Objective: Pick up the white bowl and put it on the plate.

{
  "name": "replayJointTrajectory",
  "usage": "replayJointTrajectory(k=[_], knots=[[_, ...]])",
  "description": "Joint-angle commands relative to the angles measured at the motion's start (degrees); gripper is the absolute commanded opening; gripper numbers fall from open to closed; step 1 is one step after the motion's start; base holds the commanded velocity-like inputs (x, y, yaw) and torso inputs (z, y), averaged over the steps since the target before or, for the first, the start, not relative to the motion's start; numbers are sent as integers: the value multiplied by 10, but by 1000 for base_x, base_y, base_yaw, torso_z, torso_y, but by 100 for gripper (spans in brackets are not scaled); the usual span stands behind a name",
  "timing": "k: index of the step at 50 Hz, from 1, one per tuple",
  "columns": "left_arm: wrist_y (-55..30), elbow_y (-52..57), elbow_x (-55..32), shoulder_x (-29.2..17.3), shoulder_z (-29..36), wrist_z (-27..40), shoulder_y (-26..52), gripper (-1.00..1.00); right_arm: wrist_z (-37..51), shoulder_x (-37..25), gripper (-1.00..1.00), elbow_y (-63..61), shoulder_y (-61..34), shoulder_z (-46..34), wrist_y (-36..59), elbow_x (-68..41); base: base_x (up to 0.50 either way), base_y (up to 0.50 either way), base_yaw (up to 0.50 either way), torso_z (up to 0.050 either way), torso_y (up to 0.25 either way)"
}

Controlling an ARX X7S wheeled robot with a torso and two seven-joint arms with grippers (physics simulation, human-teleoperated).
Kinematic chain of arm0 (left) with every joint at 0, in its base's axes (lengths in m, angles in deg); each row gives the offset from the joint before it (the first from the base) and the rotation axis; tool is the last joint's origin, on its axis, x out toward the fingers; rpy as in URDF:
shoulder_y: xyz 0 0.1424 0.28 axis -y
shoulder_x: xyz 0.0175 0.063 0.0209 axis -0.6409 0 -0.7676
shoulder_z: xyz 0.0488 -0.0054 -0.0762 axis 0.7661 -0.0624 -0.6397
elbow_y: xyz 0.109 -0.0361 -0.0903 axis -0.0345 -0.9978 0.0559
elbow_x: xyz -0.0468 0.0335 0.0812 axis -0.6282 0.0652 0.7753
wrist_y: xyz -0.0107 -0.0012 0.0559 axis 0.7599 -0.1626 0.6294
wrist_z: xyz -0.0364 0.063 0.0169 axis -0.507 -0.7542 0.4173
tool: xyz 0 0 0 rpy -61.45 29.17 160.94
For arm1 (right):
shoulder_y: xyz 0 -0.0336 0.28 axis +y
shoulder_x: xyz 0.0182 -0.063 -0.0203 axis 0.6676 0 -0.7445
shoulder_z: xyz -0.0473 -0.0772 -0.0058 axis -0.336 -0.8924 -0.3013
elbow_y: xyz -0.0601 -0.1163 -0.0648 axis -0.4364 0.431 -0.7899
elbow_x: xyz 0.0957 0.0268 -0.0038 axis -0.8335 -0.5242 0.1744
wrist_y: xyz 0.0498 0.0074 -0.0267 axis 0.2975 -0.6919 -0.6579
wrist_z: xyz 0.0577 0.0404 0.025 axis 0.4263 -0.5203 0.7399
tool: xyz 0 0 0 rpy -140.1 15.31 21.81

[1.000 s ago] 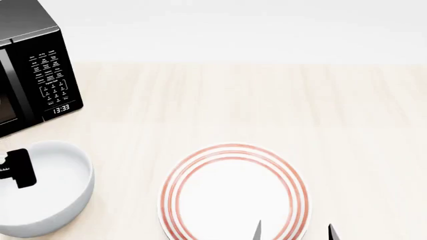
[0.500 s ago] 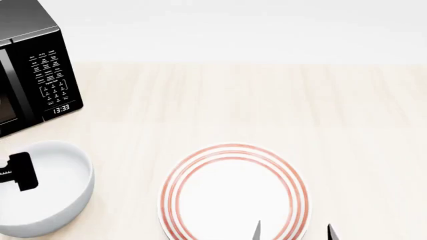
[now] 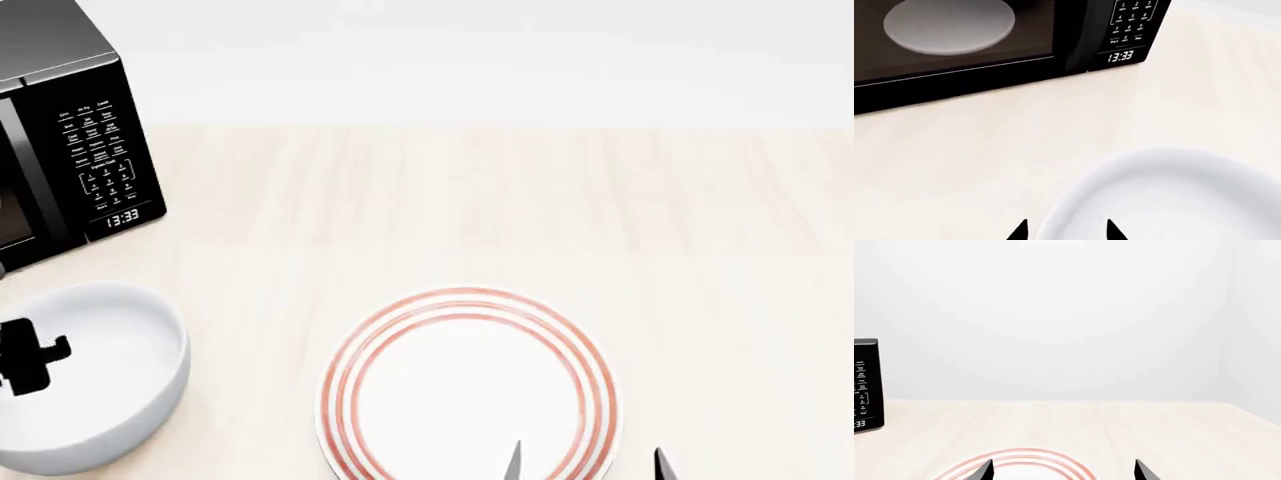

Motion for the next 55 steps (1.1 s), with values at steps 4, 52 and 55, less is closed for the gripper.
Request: replayJointTrajectory(k=[4,52,55], knots=[[8,-16,-5,4,-4,-8,-4,-100,2,-2,100,1,1,-3,-2,0,0,0,0,0,0],[-21,266,-119,-97,-108,185,-43,-100,6,-7,100,4,-1,-14,-8,-2,0,0,0,0,0],[-27,282,-124,-97,-109,197,-39,-100,6,-7,100,6,-3,-14,-8,-3,0,0,0,0,0]])
